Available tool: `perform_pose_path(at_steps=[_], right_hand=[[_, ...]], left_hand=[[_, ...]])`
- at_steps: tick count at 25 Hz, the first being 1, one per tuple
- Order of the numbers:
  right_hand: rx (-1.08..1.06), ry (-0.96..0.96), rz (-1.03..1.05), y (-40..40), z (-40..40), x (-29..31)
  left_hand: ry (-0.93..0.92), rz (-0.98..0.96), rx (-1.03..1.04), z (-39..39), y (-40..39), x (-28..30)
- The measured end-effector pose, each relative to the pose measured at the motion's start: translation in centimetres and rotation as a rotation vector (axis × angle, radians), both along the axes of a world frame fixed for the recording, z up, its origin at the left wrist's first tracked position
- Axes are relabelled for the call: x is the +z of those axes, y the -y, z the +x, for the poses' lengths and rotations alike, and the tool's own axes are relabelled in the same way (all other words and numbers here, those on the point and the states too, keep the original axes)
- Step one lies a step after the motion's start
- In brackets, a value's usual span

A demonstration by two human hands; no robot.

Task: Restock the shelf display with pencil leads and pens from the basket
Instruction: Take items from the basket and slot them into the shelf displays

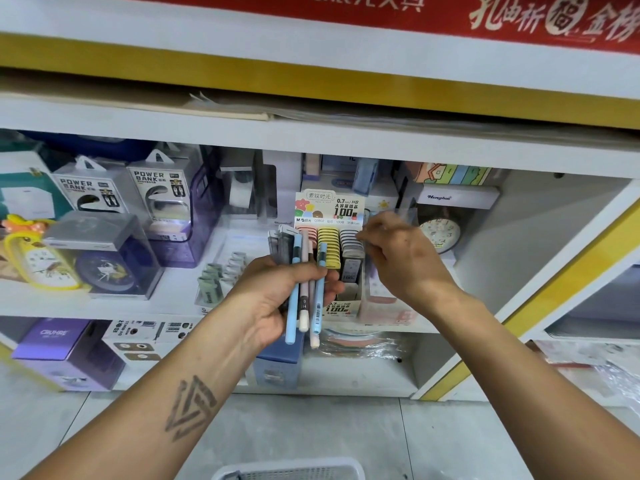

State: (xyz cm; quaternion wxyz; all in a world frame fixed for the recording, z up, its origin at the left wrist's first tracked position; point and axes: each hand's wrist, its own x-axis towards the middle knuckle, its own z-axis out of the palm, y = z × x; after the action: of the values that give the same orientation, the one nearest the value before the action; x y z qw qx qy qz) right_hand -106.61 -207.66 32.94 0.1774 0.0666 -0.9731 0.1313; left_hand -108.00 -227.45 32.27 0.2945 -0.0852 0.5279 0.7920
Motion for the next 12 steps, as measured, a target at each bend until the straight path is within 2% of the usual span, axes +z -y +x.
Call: perform_pose_path(at_steps=[3, 5, 7, 8, 12], right_hand=[[-0.081, 0.037, -0.080, -0.1, 0.1, 0.2], [-0.124, 0.130, -0.341, 0.2, 0.3, 0.6], [-0.112, 0.284, -0.750, 0.7, 0.7, 0.9], [-0.099, 0.335, -0.886, 0.9, 1.0, 0.9], [-0.106, 0.399, -1.101, 0.5, 1.5, 1.1]], left_hand=[[-0.010, 0.008, -0.018, 0.1, -0.2, -0.1], [-0.031, 0.013, -0.041, 0.3, -0.5, -0.1], [-0.056, 0.018, -0.068, 0.6, -0.9, -0.1], [-0.066, 0.019, -0.082, 0.7, -1.2, -0.1], [-0.083, 0.047, -0.117, 1.1, -2.1, -0.1]])
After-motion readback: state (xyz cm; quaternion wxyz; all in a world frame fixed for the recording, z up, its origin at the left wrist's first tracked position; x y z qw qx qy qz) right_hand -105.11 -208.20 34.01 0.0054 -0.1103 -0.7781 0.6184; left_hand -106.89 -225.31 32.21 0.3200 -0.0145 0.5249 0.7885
